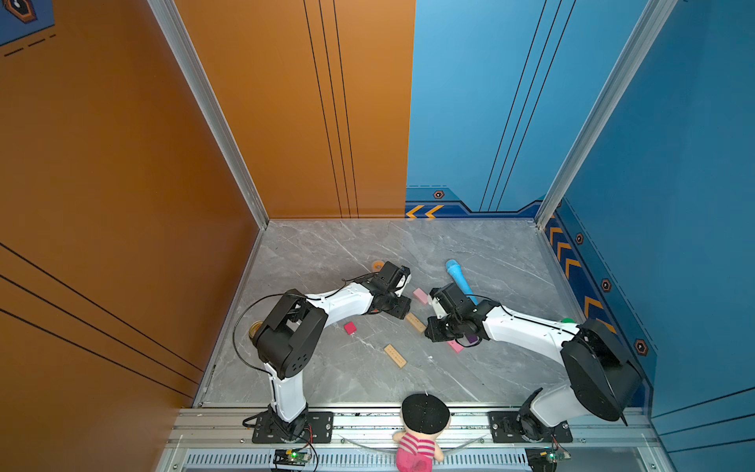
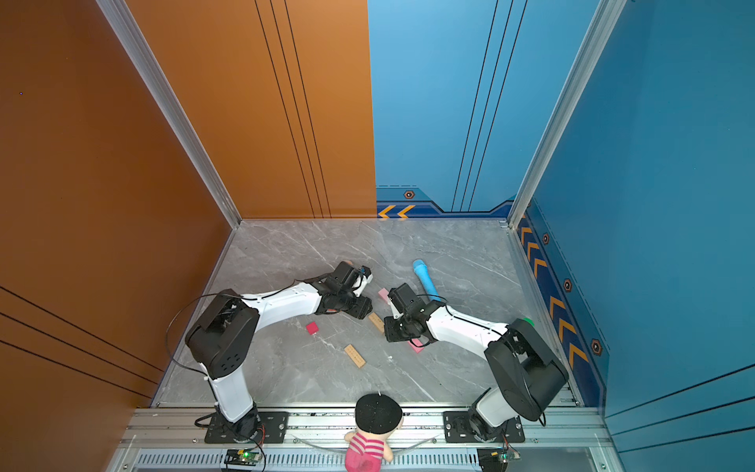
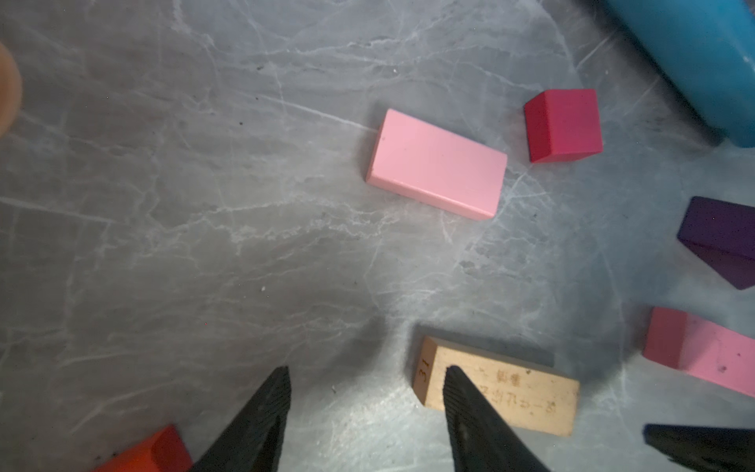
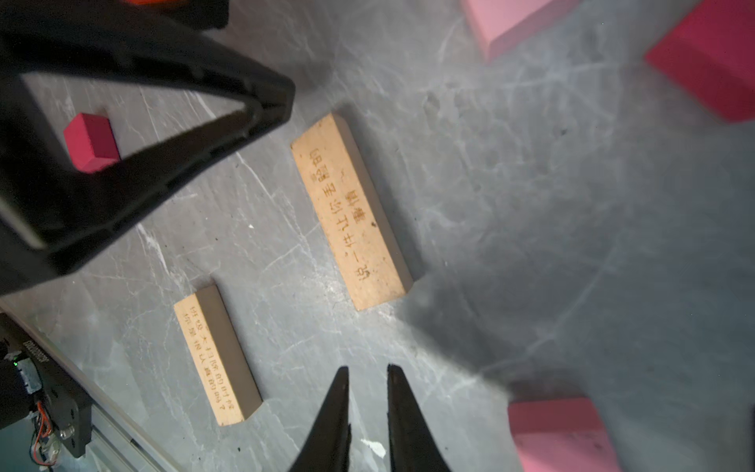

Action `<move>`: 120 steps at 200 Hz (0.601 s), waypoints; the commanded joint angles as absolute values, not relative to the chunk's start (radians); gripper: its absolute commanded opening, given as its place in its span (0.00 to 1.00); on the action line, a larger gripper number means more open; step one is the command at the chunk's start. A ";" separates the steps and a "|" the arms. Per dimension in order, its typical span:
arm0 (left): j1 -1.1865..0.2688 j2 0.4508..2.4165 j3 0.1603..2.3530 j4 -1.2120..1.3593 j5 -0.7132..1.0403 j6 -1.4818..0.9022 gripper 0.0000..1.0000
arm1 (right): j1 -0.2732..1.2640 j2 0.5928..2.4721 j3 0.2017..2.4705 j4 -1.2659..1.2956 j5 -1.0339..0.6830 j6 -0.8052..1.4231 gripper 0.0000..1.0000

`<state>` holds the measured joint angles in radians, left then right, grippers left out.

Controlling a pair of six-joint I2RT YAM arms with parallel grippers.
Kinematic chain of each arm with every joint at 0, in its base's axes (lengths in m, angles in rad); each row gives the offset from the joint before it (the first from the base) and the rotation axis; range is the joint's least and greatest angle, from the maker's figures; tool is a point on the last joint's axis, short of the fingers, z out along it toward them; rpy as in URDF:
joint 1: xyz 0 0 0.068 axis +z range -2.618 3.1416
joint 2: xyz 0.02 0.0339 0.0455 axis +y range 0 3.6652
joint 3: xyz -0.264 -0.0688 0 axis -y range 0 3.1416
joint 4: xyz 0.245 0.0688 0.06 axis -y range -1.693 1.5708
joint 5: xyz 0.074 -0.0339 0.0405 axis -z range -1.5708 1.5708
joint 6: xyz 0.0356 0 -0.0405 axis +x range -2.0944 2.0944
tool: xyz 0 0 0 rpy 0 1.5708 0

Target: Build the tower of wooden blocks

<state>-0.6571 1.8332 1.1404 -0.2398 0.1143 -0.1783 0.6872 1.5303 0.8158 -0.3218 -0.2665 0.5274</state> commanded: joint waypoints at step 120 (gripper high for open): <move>-0.678 1.913 1.189 -0.268 0.200 -0.212 0.37 | 0.685 1.688 0.864 -0.268 -0.278 0.572 0.00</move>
<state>-0.6689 1.8927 1.1687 -0.2428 0.1741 -0.2070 0.6884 1.6577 0.8490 -0.2680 -0.2924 0.5560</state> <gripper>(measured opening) 0.385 0.047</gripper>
